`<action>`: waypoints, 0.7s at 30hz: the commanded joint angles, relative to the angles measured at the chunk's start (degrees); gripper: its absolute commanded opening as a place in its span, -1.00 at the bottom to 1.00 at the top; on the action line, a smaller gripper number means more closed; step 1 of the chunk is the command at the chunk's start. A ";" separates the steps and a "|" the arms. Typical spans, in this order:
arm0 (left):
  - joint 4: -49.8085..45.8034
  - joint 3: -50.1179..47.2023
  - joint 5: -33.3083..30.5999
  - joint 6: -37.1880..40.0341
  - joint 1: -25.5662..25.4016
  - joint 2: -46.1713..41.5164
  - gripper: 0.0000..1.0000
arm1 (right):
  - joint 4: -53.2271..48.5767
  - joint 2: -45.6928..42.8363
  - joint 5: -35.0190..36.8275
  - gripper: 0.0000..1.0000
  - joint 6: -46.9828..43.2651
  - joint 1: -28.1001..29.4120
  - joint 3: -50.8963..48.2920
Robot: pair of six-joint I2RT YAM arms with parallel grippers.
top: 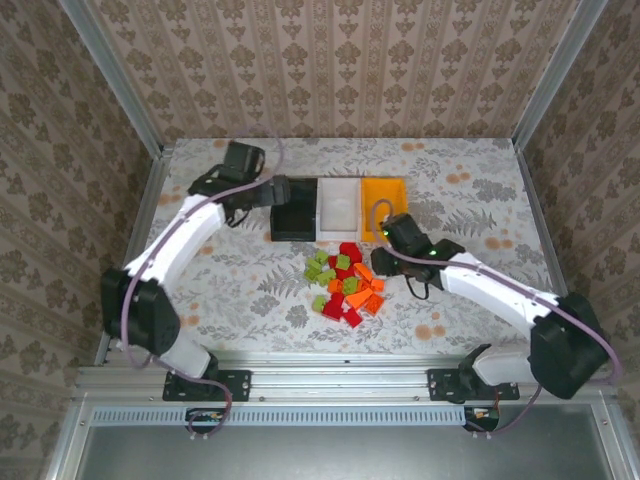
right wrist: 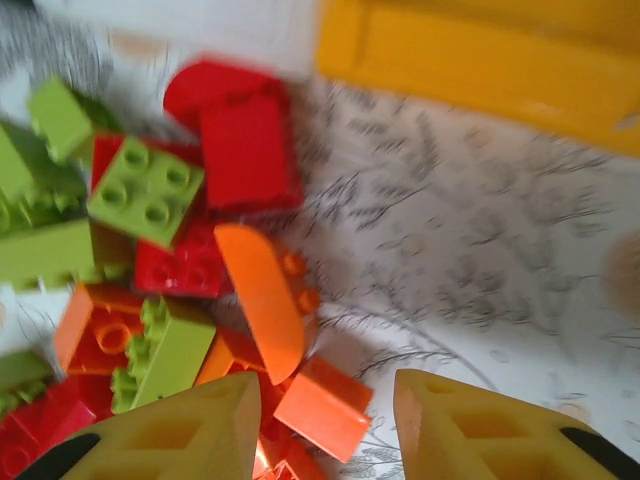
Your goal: Sort the legos into containers by color
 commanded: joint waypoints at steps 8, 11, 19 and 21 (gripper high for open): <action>14.24 -3.99 33.58 -16.85 10.89 9.80 0.84 | 1.35 16.21 0.52 -0.11 -3.97 0.22 13.39; 15.12 -3.76 36.00 -18.29 12.04 10.68 0.81 | 0.32 21.16 2.07 -0.12 -3.15 0.22 18.69; 16.72 -5.79 37.94 -20.26 13.24 9.62 0.81 | -2.11 29.01 2.43 -0.14 0.41 0.35 27.32; 16.63 -5.50 38.06 -20.62 13.68 9.40 0.81 | -2.44 30.86 3.28 -0.14 0.83 0.31 28.79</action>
